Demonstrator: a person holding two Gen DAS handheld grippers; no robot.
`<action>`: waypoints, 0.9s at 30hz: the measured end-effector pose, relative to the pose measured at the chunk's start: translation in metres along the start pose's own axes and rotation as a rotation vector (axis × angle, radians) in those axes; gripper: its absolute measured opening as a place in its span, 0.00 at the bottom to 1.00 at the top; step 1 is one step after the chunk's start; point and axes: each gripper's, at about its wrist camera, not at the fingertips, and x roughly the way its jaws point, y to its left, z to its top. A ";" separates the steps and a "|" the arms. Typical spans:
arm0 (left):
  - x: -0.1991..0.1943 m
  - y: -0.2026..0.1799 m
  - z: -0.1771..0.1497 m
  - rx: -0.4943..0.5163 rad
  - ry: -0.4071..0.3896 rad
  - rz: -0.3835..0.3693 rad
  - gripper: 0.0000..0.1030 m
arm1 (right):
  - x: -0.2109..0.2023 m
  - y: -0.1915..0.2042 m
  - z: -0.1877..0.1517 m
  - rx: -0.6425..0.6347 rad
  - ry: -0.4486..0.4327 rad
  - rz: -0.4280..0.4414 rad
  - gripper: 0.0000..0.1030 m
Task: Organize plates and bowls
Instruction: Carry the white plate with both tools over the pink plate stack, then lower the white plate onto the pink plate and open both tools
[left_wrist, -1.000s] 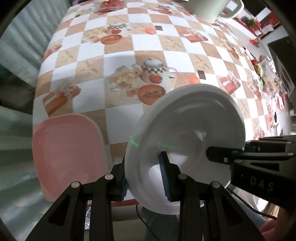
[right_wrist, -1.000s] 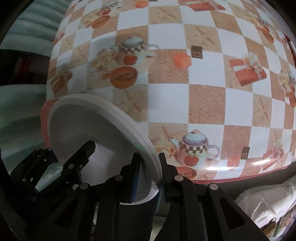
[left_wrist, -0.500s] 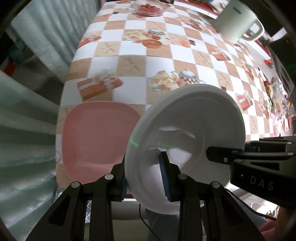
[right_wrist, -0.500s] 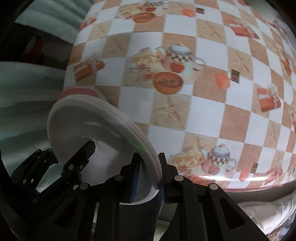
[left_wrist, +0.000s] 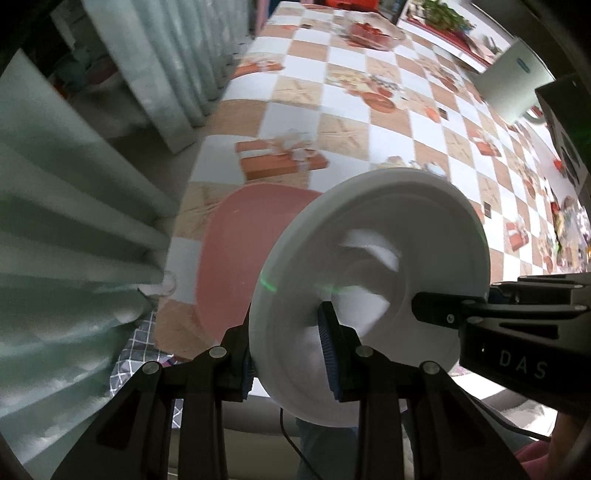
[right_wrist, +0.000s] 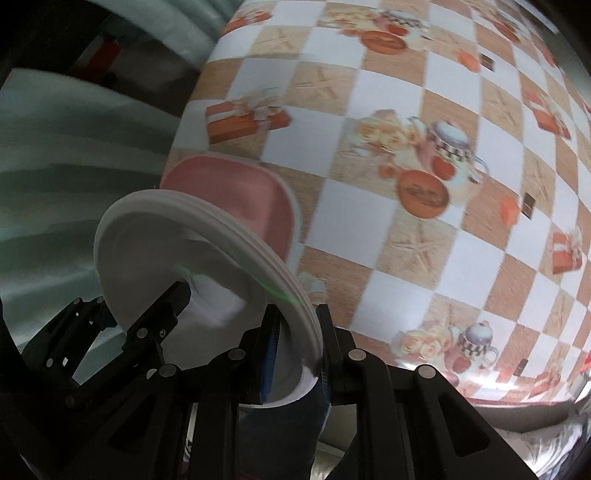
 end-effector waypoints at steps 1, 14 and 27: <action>0.000 0.004 -0.001 -0.010 0.000 0.002 0.32 | 0.001 0.004 0.001 -0.008 0.002 0.000 0.21; 0.004 0.036 0.004 -0.081 0.013 0.004 0.32 | 0.011 0.032 0.015 -0.074 0.020 -0.016 0.21; 0.026 0.043 0.016 -0.093 0.058 -0.008 0.33 | 0.033 0.039 0.032 -0.077 0.043 -0.045 0.21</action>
